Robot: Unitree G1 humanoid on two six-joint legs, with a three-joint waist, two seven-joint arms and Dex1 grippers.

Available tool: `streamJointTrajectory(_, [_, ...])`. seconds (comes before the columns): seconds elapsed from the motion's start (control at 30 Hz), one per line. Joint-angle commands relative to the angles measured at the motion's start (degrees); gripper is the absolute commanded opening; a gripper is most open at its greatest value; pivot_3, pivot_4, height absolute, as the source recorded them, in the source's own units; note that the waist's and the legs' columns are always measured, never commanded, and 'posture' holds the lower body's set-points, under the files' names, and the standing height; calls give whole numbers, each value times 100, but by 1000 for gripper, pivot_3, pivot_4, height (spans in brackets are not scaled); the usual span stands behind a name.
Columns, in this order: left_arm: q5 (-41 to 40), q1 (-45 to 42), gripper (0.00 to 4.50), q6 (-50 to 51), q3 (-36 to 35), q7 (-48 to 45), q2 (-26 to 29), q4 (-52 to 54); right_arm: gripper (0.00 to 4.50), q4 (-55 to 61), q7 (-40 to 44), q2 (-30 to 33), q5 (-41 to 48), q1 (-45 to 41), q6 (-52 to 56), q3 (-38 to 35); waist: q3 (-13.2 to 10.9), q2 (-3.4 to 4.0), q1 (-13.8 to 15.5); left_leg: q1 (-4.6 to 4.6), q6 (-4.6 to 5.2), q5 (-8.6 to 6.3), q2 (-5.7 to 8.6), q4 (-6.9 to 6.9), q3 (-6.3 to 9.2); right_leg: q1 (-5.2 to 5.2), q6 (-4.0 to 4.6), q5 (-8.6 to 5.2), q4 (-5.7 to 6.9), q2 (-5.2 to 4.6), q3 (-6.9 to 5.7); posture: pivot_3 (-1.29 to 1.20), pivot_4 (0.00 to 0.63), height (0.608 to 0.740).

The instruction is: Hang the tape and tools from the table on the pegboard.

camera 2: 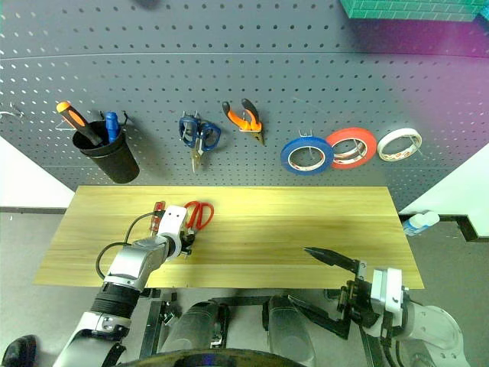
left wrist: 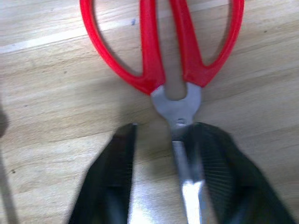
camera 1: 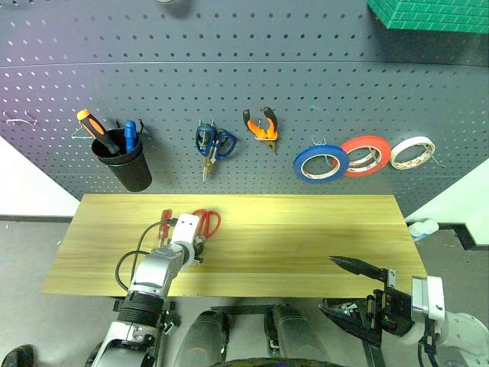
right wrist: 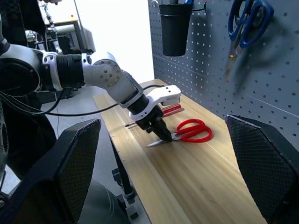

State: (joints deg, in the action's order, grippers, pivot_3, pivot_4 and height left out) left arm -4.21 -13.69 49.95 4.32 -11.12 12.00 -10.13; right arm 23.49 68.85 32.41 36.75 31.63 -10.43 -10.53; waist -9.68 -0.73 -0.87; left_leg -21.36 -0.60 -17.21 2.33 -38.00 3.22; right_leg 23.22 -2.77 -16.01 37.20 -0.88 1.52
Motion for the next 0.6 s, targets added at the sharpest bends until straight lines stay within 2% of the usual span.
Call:
streamJointTrajectory(0.03, [-23,9,588,72,-110,46,-75,-81,4500,146,-10,23,118,-20,1,-115,0,0,5,0,0,0,0,0,0,0,0,0,0,0,-1,-141,178,734])
streamJointTrajectory(0.07, [-16,3,272,71,-120,48,-83,-96,4500,138,-8,24,126,-31,7,-124,0,1,6,0,0,0,0,0,0,0,0,0,0,0,-1,-140,175,734])
streamJointTrajectory(0.1, [-25,-2,246,82,-147,51,-99,-107,4500,131,-11,31,123,-48,9,-138,0,1,5,0,0,0,0,0,0,0,-1,0,-1,0,-2,-140,176,734])
streamJointTrajectory(0.4, [-19,81,245,-48,-206,27,-140,-11,4500,29,-2,28,105,-180,1,-172,0,2,4,1,0,0,0,0,0,-1,-2,1,0,0,-2,-131,170,734])
streamJointTrajectory(0.6, [-131,422,245,-813,-79,-430,-70,495,4500,-57,4,8,125,-308,32,-162,-1,0,6,-2,-1,0,0,0,0,0,-3,1,-2,0,-2,-122,160,734])
